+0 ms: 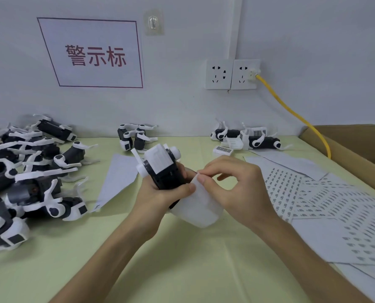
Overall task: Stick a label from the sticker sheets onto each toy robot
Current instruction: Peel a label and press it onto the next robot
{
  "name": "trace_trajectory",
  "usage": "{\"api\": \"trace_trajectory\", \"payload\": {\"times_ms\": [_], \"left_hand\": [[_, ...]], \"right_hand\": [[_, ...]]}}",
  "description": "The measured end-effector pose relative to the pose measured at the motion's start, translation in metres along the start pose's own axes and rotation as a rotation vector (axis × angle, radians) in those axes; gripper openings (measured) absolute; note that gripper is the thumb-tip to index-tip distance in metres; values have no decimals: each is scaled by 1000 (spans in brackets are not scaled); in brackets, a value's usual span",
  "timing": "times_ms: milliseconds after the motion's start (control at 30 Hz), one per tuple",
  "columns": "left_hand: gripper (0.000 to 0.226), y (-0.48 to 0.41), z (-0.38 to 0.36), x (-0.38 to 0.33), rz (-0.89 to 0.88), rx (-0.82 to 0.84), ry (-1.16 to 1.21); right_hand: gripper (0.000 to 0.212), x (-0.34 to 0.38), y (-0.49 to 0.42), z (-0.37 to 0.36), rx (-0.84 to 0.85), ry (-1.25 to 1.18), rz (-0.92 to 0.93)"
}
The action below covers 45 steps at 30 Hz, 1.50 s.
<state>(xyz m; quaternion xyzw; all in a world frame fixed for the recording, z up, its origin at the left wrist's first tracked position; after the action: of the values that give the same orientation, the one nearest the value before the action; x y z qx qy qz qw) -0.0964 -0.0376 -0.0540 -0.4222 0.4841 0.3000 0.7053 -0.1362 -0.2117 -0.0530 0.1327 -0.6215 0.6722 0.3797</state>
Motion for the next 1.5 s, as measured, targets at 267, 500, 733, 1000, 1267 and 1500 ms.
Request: {"api": "trace_trajectory", "payload": {"times_ms": [267,500,733,1000,1267,1500], "left_hand": [[25,-1,0,4,13,0,5],[23,0,0,3,21,35,-19],[23,-3,1,7,109,6,156],[18,-10,9,24,413,-287,290],[17,-13,38,12,424,-529,299],[10,-12,32,0,222,-140,206]], "right_hand": [[9,1,0,1,0,-11,-52],[13,3,-1,3,-21,-47,-126],[10,-2,-3,6,-133,66,-42],[9,-10,-5,12,-323,5,-133],[14,-13,-5,13,-324,-44,-174],[31,-11,-4,8,-196,-136,-206]]}}
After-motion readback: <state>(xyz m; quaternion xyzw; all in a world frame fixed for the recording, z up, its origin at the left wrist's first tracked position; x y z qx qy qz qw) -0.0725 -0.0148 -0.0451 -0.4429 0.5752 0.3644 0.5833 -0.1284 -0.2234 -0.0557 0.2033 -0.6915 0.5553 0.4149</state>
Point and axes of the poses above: each hand's wrist, its own y-axis away from the middle knuckle, its own z-axis out of the back of the hand, x = y × z, the point moved 1 cm from there along -y, towards the middle knuckle, and after that the axes turned 14 degrees about -y, right-handed, at the moved point
